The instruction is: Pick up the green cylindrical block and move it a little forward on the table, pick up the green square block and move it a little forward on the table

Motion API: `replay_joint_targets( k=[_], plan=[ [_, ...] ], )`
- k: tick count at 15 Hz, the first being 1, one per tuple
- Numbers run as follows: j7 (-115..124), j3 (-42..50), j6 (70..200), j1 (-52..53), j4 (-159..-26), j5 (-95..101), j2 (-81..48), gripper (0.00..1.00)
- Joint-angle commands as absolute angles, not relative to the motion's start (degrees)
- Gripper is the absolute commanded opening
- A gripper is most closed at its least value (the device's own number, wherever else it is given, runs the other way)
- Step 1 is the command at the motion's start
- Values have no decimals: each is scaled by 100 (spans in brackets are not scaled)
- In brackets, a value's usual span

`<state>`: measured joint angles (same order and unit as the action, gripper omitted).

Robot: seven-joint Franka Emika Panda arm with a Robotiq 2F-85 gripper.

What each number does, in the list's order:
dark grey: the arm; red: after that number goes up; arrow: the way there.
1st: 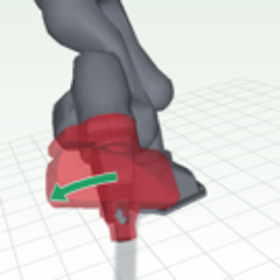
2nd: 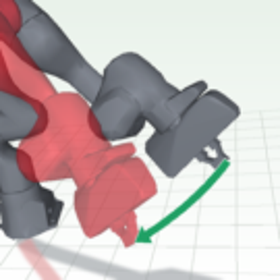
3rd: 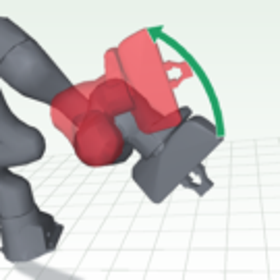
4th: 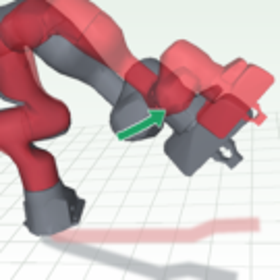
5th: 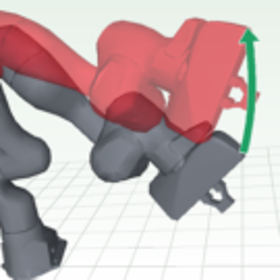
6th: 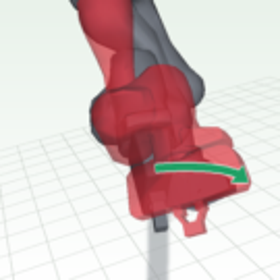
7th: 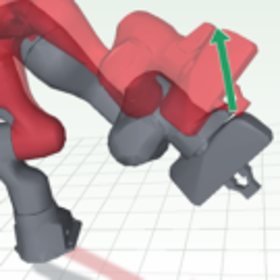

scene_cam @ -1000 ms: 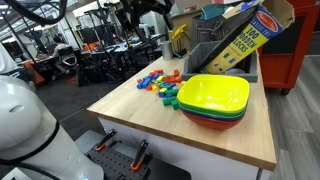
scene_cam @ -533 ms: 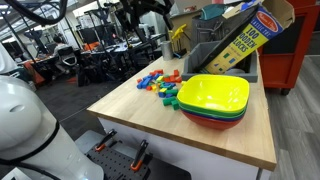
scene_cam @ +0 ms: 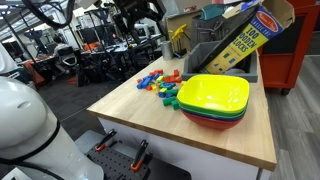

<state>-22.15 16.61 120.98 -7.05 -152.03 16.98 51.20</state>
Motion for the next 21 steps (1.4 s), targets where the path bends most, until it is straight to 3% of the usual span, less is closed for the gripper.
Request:
replay_joint_targets(
  k=[1, 10, 21],
  plan=[
    [-2008, 1450, 12274, -541, -15198, 1457, 4910, 100],
    [-1497, 796, 12586, -117, -15106, 1141, 4136, 100],
    [-407, 606, 13267, -367, -14838, 991, 2680, 100]
  ],
)
